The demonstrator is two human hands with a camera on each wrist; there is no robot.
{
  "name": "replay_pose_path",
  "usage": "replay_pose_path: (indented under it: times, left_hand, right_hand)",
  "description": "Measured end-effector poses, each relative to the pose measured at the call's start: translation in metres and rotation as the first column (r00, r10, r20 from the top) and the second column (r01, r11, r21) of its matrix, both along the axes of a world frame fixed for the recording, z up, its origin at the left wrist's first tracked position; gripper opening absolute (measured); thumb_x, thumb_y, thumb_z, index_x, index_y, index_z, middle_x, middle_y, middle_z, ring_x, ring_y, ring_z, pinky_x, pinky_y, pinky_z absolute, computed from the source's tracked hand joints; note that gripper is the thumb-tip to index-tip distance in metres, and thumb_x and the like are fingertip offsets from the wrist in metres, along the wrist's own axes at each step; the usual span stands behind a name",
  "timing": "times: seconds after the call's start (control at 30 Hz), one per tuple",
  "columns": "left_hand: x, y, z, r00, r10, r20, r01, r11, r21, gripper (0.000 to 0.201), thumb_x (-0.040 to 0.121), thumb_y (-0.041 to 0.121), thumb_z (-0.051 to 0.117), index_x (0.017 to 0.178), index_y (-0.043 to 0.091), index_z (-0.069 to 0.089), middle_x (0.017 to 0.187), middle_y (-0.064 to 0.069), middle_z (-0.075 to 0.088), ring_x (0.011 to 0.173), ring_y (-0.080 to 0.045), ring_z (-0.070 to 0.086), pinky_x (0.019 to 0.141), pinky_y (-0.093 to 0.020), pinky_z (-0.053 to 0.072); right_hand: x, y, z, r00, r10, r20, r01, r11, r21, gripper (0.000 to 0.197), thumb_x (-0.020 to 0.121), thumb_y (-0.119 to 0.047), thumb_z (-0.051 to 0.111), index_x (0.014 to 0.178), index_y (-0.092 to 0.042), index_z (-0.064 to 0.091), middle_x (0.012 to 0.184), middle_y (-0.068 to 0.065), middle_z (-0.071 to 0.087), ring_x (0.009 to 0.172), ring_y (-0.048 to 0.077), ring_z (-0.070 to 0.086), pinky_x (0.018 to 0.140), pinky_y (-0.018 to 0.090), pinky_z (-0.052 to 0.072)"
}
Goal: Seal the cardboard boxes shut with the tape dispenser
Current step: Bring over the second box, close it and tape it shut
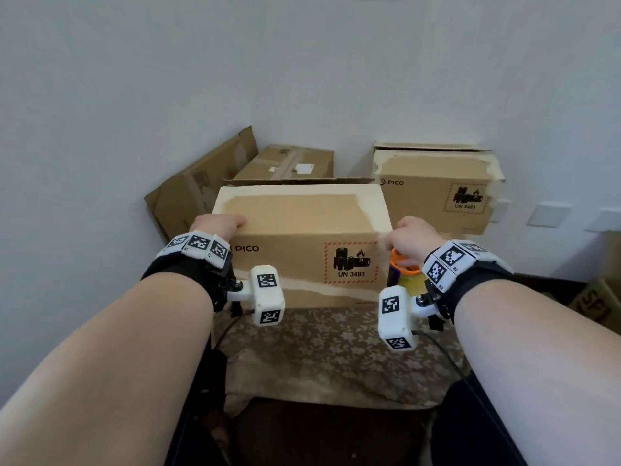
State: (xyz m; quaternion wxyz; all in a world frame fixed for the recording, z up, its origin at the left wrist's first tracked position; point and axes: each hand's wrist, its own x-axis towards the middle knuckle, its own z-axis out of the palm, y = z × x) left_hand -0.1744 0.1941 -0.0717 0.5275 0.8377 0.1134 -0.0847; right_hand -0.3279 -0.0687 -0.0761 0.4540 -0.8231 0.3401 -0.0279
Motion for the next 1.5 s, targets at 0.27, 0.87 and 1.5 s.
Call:
replay_pose_path:
  times: [0.27, 0.87, 1.5]
  left_hand:
    - [-0.009, -0.018, -0.021, 0.994, 0.095, 0.046, -0.101, 0.98, 0.169, 0.074, 0.068, 0.041, 0.074, 0.128, 0.004, 0.05, 0.115, -0.011, 0.062, 0.093, -0.032, 0.062, 0.085, -0.042, 0.054]
    - [-0.003, -0.022, -0.03, 0.994, 0.024, 0.103, -0.062, 0.924, 0.378, 0.06, 0.076, 0.052, 0.071, 0.107, 0.001, 0.064, 0.104, -0.015, 0.067, 0.09, -0.033, 0.064, 0.084, -0.042, 0.054]
    - [-0.035, -0.077, -0.023, 0.956, -0.29, 0.048, 0.238, 0.858, 0.455, 0.064, 0.075, 0.042, 0.076, 0.118, 0.0, 0.056, 0.109, -0.016, 0.065, 0.091, -0.032, 0.064, 0.079, -0.039, 0.055]
  right_hand:
    - [-0.002, -0.012, -0.03, 0.946, 0.146, -0.288, -0.231, 0.93, -0.286, 0.024, 0.099, -0.02, 0.041, 0.082, -0.006, 0.052, 0.08, 0.009, 0.054, 0.066, 0.019, 0.048, 0.061, 0.026, 0.04]
    - [0.007, -0.043, -0.058, 0.891, 0.114, -0.439, -0.334, 0.819, -0.467, 0.01, 0.087, -0.016, 0.062, 0.079, -0.012, 0.065, 0.078, 0.008, 0.062, 0.066, 0.023, 0.057, 0.056, 0.026, 0.045]
    - [-0.038, -0.081, -0.005, 0.959, -0.236, 0.157, 0.283, 0.823, -0.493, 0.031, 0.082, 0.003, 0.048, 0.099, -0.023, 0.046, 0.087, 0.004, 0.051, 0.088, 0.031, 0.055, 0.083, 0.045, 0.049]
